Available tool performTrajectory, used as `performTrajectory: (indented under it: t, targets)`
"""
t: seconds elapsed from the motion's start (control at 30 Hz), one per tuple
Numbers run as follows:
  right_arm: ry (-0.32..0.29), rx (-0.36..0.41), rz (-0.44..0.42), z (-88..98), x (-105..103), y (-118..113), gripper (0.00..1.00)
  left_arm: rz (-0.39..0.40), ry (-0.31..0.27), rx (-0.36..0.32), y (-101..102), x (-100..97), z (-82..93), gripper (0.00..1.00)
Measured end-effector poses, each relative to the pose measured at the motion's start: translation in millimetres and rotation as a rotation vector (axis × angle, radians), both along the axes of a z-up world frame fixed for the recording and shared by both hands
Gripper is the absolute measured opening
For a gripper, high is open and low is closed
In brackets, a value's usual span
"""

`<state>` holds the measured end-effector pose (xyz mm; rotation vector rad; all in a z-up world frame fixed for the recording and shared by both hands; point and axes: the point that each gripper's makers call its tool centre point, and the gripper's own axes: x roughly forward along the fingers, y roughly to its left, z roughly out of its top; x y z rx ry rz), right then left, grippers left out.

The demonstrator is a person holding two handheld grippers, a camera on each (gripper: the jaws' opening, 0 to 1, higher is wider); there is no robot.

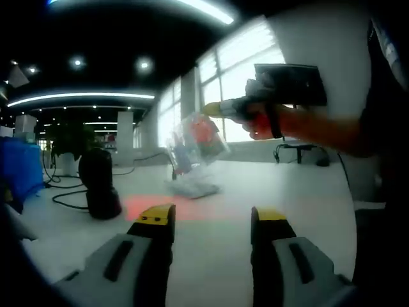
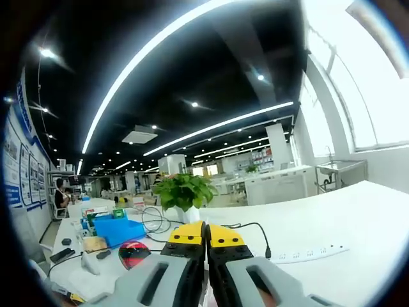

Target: Clip sheet goods on table flip sheet goods clip sheet goods scan sheet goods put sheet goods back to table

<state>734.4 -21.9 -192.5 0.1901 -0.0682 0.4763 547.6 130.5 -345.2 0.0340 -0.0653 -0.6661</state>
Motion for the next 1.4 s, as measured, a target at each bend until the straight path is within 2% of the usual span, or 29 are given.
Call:
performTrajectory:
  t: [0.03,0.13,0.5,0.7,0.8,1.03,1.4]
  targets:
    - [0.015,0.052,0.01,0.8,1.3,3.3,0.0,0.0,0.001,-0.006,0.5,0.2,0.5,0.4]
    - [0.021,0.053,0.007,-0.1,8.6,6.4,0.0,0.001,0.001,-0.011,0.8,0.2,1.1,0.4]
    - [-0.027,0.057,-0.006,5.2,23.9,23.2,0.0,-0.003,0.0,-0.003,-0.5,-0.3,0.2,0.39]
    - [-0.04,0.129,-0.007,13.6,24.6,25.8,0.0,-0.013,-0.001,-0.007,-2.1,-1.7,1.2,0.39]
    - [-0.043,0.116,-0.005,11.8,27.0,30.5,0.0,-0.017,-0.003,-0.01,-2.6,-2.3,1.8,0.39]
    - [-0.032,0.151,-0.013,6.9,35.0,35.2,0.0,-0.029,-0.009,-0.03,-3.1,-4.7,5.4,0.39]
    - [-0.045,0.12,-0.031,-1.8,46.1,41.5,0.0,-0.035,-0.011,-0.023,-3.8,-5.8,4.7,0.39]
